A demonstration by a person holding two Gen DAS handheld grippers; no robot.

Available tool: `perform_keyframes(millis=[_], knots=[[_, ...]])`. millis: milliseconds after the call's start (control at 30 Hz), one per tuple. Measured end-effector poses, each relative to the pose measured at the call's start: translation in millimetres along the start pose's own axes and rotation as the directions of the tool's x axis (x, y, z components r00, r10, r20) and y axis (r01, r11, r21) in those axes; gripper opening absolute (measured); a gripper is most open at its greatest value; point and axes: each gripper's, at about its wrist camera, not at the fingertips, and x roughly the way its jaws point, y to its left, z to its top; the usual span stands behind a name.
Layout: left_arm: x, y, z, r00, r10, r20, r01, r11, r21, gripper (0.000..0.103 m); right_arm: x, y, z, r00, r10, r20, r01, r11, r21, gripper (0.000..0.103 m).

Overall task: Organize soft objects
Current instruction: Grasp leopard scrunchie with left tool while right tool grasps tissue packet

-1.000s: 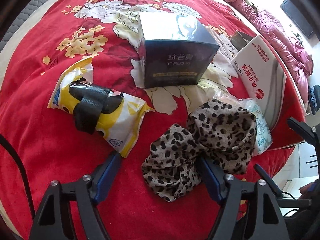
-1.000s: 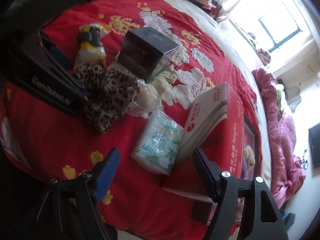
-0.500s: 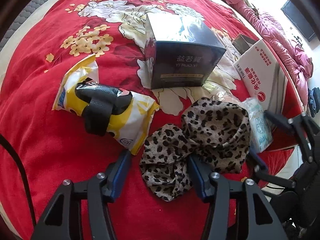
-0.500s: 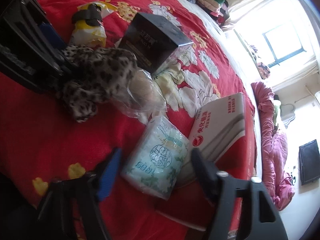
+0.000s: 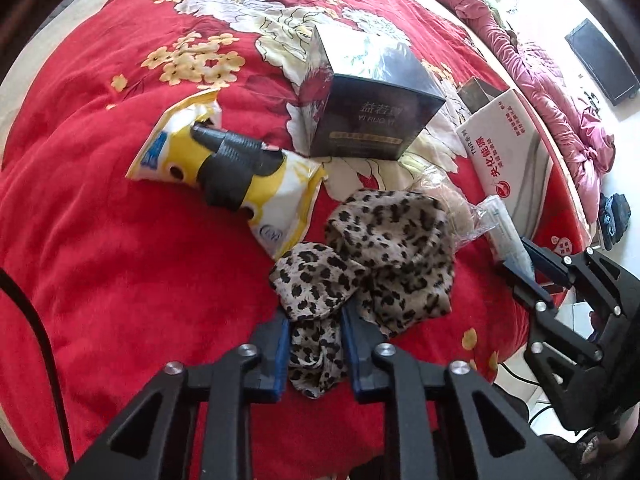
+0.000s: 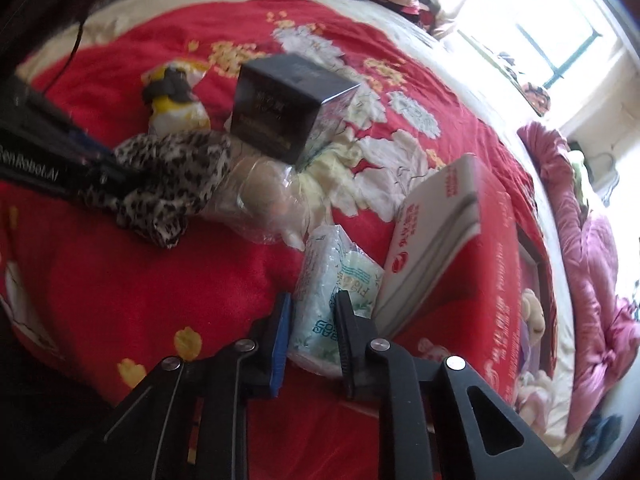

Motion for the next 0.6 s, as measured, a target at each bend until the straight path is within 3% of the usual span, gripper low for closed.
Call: perform_keyframes(millis=[200, 600], knots=[[-11, -6, -6, 1.0, -0.015, 0.017, 0.015, 1.0, 0.012, 0.01, -19, -16, 0, 0.997, 0.068, 0.048, -0.073, 0.99, 0.119, 0.02], [-73, -41, -3, 0.99, -0.003, 0.144, -0.008, 0.997, 0.071, 0.01, -86, -45, 0, 0.976, 0.104, 0.193, -0.155, 0.95, 0.271, 0.019]])
